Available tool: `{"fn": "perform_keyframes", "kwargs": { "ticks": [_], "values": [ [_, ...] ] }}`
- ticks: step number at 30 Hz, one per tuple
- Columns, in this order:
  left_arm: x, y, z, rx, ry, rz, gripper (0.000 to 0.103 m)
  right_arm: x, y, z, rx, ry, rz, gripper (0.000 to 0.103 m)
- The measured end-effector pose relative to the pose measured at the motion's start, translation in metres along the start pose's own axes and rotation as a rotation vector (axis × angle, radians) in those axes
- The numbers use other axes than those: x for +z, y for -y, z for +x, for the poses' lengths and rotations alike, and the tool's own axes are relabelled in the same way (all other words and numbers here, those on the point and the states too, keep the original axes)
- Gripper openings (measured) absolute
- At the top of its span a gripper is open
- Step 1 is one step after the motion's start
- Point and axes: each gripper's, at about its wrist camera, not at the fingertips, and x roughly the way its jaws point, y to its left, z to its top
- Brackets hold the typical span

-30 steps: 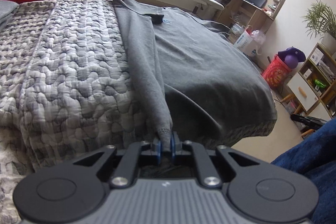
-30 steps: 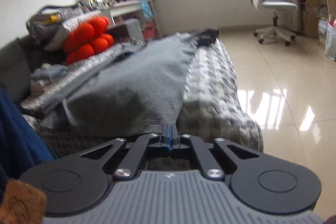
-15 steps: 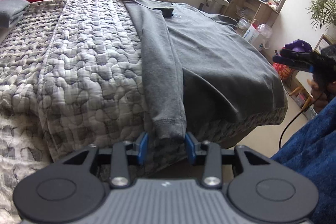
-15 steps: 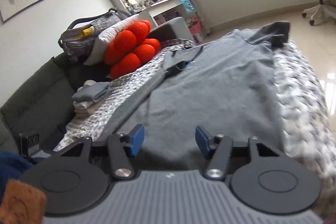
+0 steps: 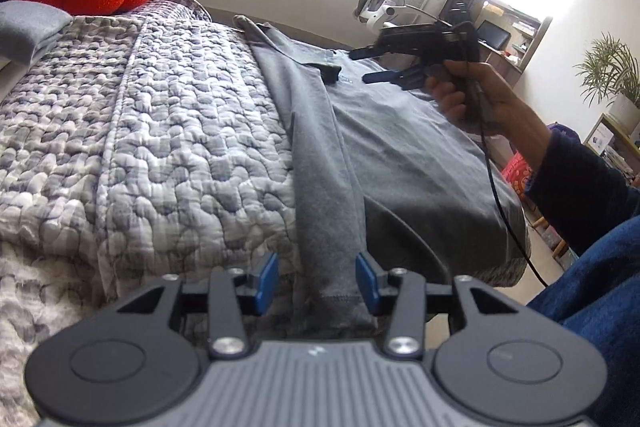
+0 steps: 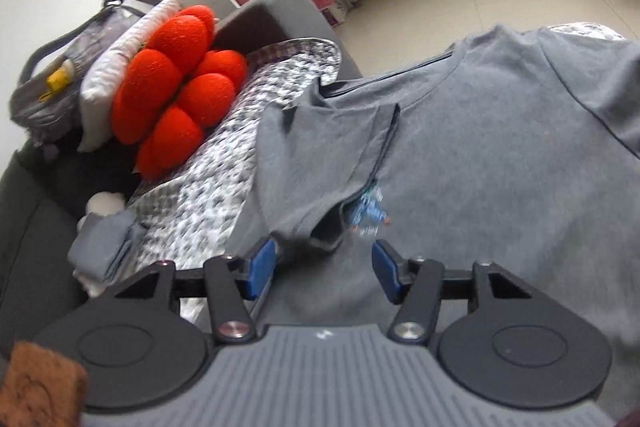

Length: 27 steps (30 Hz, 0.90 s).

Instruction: Fold clothes

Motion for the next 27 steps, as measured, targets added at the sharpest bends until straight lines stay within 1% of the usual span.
{"fn": "perform_keyframes", "kwargs": {
  "ticks": [2,3,4,5,6,7,9,10,12,14,15,16,18,20,21,23,24,26,27],
  "values": [
    [0.004,-0.003,0.005,-0.014,0.008,-0.005,0.045,0.012,0.004,0.023,-0.045,-0.016,0.035,0.058],
    [0.006,-0.006,0.007,-0.021,0.012,-0.011,0.046,0.017,0.004,0.029,-0.041,0.001,0.045,0.058],
    [0.007,-0.009,0.009,-0.028,0.017,-0.02,0.046,0.021,-0.002,0.036,-0.063,0.006,0.018,0.046],
    [0.009,-0.013,0.01,-0.034,0.024,-0.031,0.046,0.026,-0.009,0.042,-0.087,0.009,-0.013,0.038],
    [0.01,-0.017,0.011,-0.038,0.03,-0.041,0.046,0.031,-0.019,0.049,-0.121,0.015,-0.069,0.006],
    [0.012,-0.021,0.012,-0.04,0.037,-0.052,0.046,0.035,-0.03,0.056,-0.133,0.02,-0.103,0.008],
    [0.017,-0.03,0.013,-0.033,0.05,-0.07,0.045,0.044,-0.062,0.066,-0.125,0.059,-0.181,0.008],
    [0.019,-0.034,0.012,-0.028,0.058,-0.079,0.045,0.048,-0.084,0.07,-0.101,0.079,-0.224,0.007],
    [0.024,-0.042,0.01,-0.014,0.074,-0.101,0.045,0.052,-0.132,0.079,-0.026,0.115,-0.313,0.007],
    [0.028,-0.051,0.009,0.005,0.089,-0.132,0.045,0.05,-0.183,0.094,0.053,0.133,-0.418,0.007],
    [0.031,-0.056,0.008,0.015,0.096,-0.147,0.045,0.044,-0.204,0.102,0.089,0.133,-0.47,0.007],
    [0.032,-0.061,0.007,0.026,0.101,-0.167,0.045,0.037,-0.222,0.112,0.123,0.105,-0.537,0.008],
    [0.034,-0.069,0.006,0.045,0.109,-0.203,0.045,0.022,-0.239,0.127,0.169,0.017,-0.614,0.009],
    [0.034,-0.077,0.005,0.048,0.123,-0.237,0.046,0.016,-0.237,0.134,0.184,-0.007,-0.607,0.011],
    [0.034,-0.08,0.005,0.046,0.129,-0.252,0.046,0.017,-0.23,0.132,0.189,-0.013,-0.584,0.014],
    [0.037,-0.083,0.008,0.037,0.134,-0.269,0.047,0.023,-0.211,0.125,0.174,-0.006,-0.531,0.035],
    [0.04,-0.083,0.011,0.034,0.134,-0.273,0.049,0.027,-0.2,0.12,0.158,0.007,-0.503,0.048],
    [0.054,-0.084,0.019,0.026,0.141,-0.284,0.053,0.034,-0.177,0.108,0.12,0.013,-0.466,0.049],
    [0.064,-0.085,0.024,0.018,0.15,-0.293,0.056,0.039,-0.162,0.102,0.084,0.023,-0.453,0.049]
  ]
}}
